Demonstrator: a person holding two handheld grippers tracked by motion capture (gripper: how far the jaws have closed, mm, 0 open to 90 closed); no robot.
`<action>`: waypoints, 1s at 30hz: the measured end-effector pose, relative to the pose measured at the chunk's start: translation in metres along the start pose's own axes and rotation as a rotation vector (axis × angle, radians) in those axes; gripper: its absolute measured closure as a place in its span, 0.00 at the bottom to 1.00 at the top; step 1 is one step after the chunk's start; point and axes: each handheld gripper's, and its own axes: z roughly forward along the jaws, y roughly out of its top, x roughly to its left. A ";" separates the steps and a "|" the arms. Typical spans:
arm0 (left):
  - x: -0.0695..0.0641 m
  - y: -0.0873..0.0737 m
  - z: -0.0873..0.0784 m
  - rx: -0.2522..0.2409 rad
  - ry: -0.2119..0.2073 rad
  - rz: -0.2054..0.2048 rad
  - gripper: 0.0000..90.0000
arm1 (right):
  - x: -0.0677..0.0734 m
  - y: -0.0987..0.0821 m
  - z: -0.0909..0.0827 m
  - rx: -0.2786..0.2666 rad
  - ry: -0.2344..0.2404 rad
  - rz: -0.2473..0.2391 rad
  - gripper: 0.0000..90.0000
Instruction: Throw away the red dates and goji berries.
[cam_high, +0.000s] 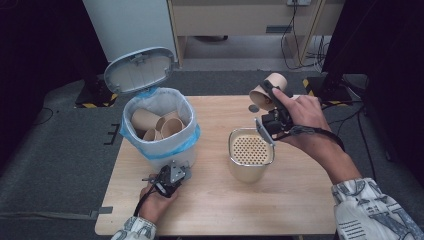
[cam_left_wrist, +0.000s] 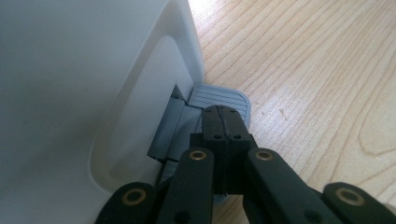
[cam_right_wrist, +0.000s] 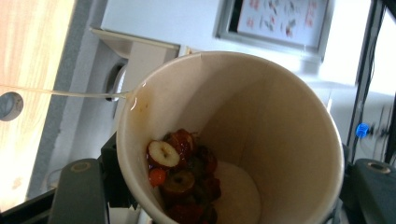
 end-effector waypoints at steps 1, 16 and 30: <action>0.000 0.000 0.000 0.000 0.000 0.001 1.00 | 0.003 0.005 -0.001 -0.020 0.015 -0.028 0.33; 0.000 0.000 0.000 0.000 0.000 0.001 1.00 | 0.013 0.002 0.005 0.006 0.033 -0.094 0.33; 0.000 0.000 0.000 0.001 0.001 0.001 1.00 | 0.012 0.004 -0.002 0.015 -0.009 -0.154 0.33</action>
